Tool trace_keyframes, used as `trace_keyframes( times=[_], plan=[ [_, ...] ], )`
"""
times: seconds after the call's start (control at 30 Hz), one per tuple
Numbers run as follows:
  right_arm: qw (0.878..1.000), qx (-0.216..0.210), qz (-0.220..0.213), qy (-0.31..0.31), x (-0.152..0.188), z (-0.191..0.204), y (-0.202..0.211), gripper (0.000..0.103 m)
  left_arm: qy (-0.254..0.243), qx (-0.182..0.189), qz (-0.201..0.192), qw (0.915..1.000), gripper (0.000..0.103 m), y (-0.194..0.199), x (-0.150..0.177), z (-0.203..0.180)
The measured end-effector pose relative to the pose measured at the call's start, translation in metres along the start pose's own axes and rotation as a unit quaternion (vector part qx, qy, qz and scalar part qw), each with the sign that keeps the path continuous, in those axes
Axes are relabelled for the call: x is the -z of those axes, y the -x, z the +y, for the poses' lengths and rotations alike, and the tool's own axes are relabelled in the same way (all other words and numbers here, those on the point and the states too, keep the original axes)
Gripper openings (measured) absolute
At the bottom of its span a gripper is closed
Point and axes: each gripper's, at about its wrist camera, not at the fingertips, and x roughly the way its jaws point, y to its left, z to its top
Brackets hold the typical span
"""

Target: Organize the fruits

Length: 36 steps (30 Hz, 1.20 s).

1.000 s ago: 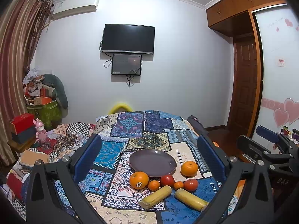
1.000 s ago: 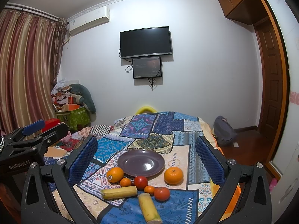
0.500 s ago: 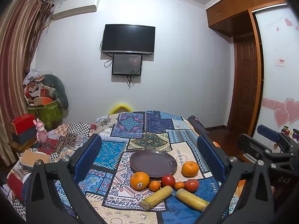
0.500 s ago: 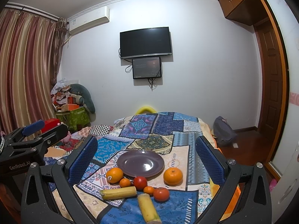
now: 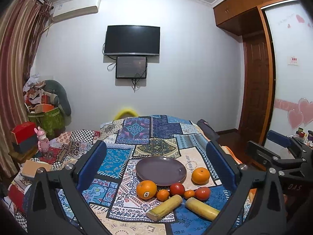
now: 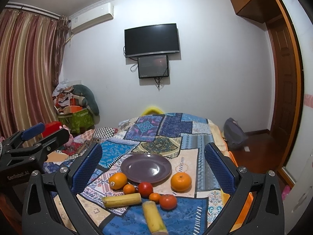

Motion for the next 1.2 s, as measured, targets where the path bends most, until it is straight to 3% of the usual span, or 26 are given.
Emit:
trace_keyframes(
  times=[0.07,0.23,0.43,0.53,0.87,1.2],
  plan=[
    [1.0,0.002,0.007,-0.003,0.003,-0.003,-0.004,0.102,-0.001,0.002,0.009,1.0,0.097,-0.006,0.002,0.0],
    [1.0,0.005,0.03,-0.002,0.008,-0.008,-0.017,0.085,0.004,0.009,0.036,0.9993,0.079,-0.025,0.007,0.003],
    [0.998,0.007,0.06,-0.007,0.014,-0.02,-0.037,0.068,0.009,0.007,0.075,0.9972,0.065,-0.055,0.016,0.012],
    [0.997,0.004,0.075,-0.003,0.015,-0.027,-0.049,0.065,0.009,0.004,0.094,0.9956,0.06,-0.071,0.021,0.017],
    [0.992,0.007,0.126,-0.008,0.02,-0.044,-0.093,0.062,-0.004,0.007,0.178,0.9841,0.058,-0.137,0.045,0.029],
    [0.978,0.005,0.21,0.005,0.05,-0.067,-0.141,0.062,0.004,0.026,0.276,0.9607,0.058,-0.198,0.082,0.04]
  ],
)
